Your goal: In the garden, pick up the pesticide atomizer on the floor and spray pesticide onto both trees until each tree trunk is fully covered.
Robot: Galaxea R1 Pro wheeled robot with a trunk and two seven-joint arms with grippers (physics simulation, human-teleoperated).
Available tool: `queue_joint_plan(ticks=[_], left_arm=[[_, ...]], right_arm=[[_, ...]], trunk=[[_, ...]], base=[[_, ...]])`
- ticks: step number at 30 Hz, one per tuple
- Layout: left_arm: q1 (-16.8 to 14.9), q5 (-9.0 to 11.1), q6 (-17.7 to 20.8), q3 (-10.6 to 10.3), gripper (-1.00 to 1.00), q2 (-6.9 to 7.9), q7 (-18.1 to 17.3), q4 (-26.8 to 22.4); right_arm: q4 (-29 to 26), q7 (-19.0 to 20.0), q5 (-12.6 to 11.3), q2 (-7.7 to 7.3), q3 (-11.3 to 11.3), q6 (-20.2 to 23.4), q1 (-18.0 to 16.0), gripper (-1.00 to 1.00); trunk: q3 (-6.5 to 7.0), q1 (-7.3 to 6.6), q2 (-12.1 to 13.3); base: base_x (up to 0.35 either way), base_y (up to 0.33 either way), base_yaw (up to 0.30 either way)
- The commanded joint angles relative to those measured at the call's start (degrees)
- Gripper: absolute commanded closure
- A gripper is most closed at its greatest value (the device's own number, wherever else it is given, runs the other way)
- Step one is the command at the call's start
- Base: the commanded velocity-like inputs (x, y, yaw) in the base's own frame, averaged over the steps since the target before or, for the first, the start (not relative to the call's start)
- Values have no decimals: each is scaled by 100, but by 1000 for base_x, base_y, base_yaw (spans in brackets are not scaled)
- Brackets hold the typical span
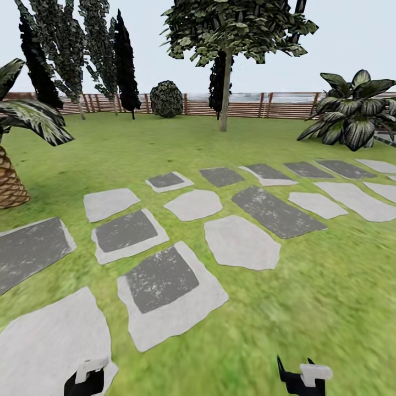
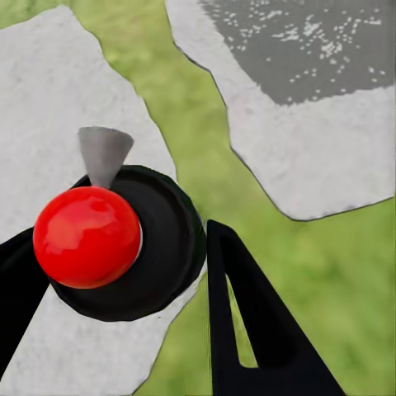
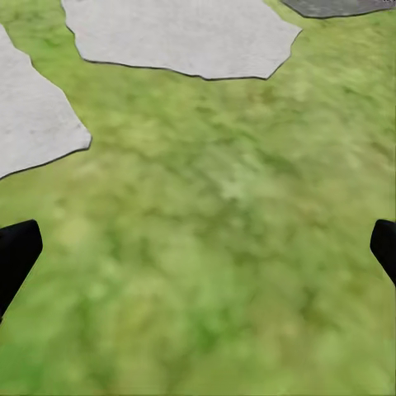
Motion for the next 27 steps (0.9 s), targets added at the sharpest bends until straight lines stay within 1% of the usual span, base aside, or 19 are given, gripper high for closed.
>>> queue_joint_plan(ticks=[1,17,22,27], left_arm=[[-3,48,-17,-9,100,0,-7,4],[-3,48,-18,-9,100,0,-7,4],[-3,48,-20,-9,100,0,-7,4],[-3,48,-19,-9,100,0,-7,4]], right_arm=[[1,-2,7,4,-14,-17,-3,-100],[-2,-2,-2,8,-14,-17,-3,-100],[-2,-2,0,7,-14,-17,-3,-100],[-2,-2,4,16,-15,-17,-3,-100]], trunk=[[-5,3,-2],[-5,3,-2],[-5,3,-2],[-5,3,-2]], base=[[337,0,0],[337,0,-1],[337,0,-165],[337,0,-35]])
